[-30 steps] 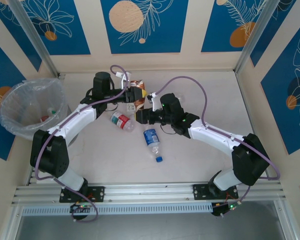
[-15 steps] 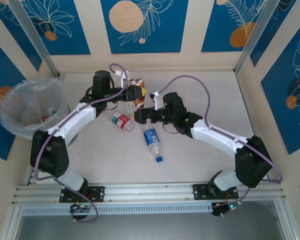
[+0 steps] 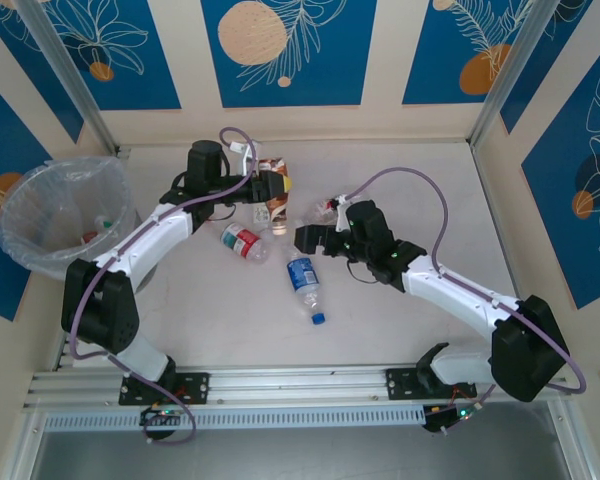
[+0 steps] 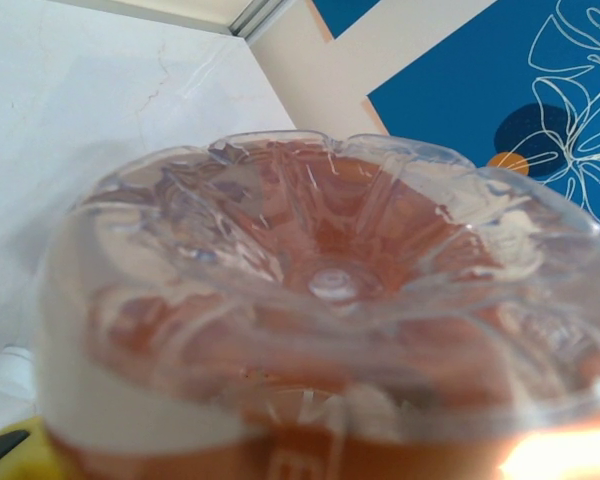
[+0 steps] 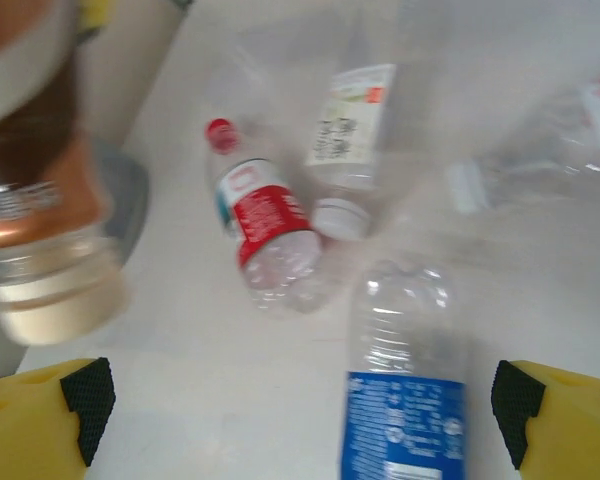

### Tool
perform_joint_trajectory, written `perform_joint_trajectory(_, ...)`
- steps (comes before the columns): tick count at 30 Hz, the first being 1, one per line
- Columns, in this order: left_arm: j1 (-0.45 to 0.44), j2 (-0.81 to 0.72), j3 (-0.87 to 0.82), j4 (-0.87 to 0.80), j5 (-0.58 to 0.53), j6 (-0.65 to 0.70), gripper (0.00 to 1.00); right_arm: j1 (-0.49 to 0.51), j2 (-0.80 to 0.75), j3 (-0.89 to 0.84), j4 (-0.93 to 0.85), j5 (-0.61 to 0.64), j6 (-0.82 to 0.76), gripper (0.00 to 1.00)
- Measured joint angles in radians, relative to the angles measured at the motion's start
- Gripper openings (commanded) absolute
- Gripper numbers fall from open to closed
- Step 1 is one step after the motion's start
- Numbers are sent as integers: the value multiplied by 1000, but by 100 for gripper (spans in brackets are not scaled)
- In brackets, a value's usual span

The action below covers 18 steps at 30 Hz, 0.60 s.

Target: Put the plastic bottles in the bin

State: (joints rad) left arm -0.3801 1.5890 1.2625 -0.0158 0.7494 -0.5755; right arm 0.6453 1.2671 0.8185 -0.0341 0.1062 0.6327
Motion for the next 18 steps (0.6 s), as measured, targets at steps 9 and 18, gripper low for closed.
perform_joint_trajectory(9, 0, 0, 59, -122, -59, 53, 43, -3, 0, -25, -80, 115, 87, 100)
perform_joint_trajectory(18, 35, -10, 137, -247, -117, 107, 44, -4, 0, -30, -87, 127, 89, 100)
